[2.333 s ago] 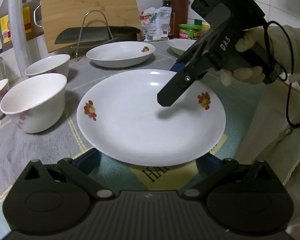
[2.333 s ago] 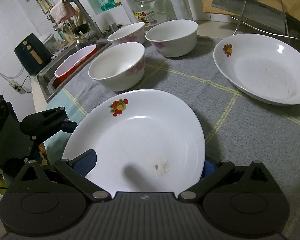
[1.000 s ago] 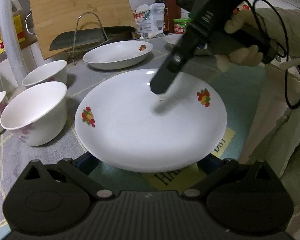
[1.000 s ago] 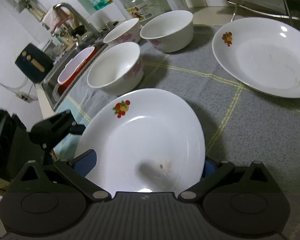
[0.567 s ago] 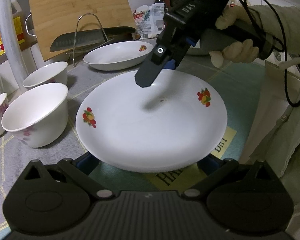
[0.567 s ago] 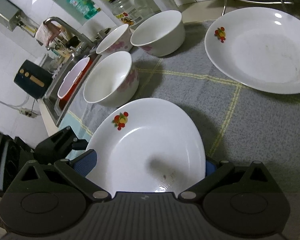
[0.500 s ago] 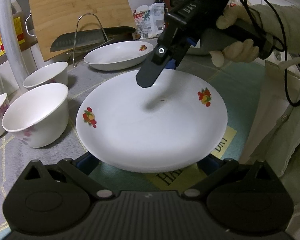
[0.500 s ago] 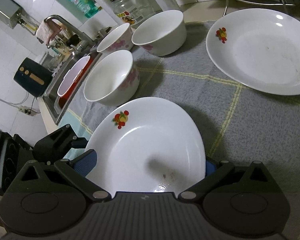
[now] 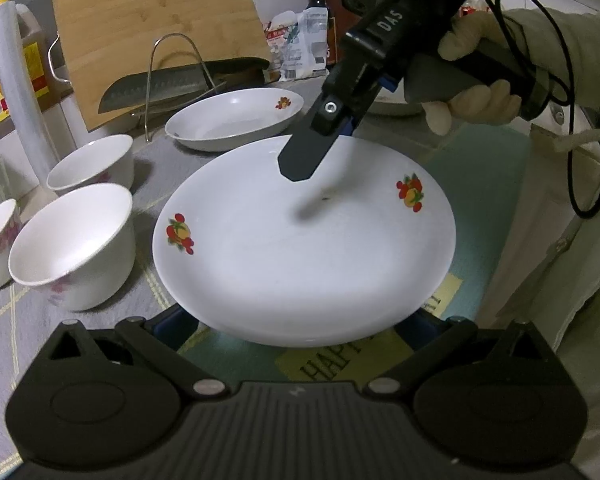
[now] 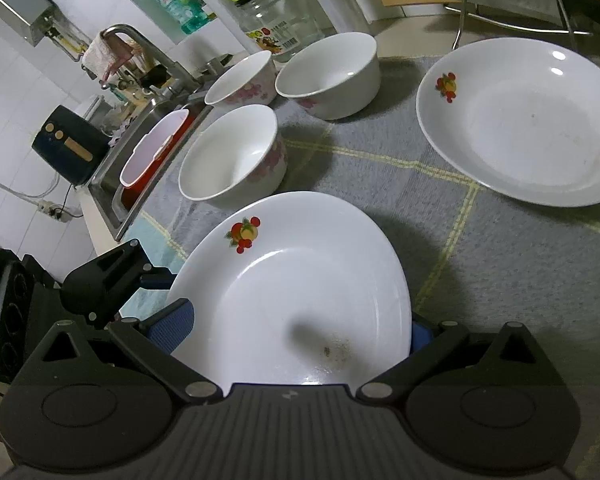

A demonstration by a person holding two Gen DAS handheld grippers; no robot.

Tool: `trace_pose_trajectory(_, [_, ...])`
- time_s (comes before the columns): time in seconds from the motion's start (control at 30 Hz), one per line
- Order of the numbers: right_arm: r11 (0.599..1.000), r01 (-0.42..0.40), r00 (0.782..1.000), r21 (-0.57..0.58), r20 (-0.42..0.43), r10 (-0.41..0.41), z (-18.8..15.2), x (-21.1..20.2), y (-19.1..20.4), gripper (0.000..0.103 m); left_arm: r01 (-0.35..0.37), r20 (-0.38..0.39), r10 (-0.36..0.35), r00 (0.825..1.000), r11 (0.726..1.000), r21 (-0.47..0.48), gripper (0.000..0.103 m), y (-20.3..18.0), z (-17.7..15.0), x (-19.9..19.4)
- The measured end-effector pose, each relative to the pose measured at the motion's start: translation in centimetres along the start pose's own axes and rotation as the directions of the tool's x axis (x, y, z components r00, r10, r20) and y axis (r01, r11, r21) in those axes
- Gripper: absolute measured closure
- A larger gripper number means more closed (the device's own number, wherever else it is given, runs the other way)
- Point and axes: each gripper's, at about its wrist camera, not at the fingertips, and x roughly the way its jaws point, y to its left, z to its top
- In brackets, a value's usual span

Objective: Organize plates and bowls
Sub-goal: 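Lift the white plate with the right gripper and carry it toward the stained plate, then lower the held white plate onto the stained plate with the right gripper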

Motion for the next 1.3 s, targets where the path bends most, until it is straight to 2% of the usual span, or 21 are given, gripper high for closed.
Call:
trace_pose_trajectory(0.63, [1.000, 0.014, 0.998, -0.021, 0.054, -0.013, -0.7, -7.0, -4.3, 0.000, 0.014, -0.002, -0.014, 1.000, 0.999, 0.038, 0.001, -3.2, 6.4, 3.2])
trace_pose_trajectory(1.3, [0.991, 0.131, 0.982, 0.039, 0.131, -0.135, -2.4, -16.2, -12.4, 0.000, 0.108, 0.028, -0.113, 0.993, 0.985, 0.131, 0.001, -6.1, 14.7, 10.9])
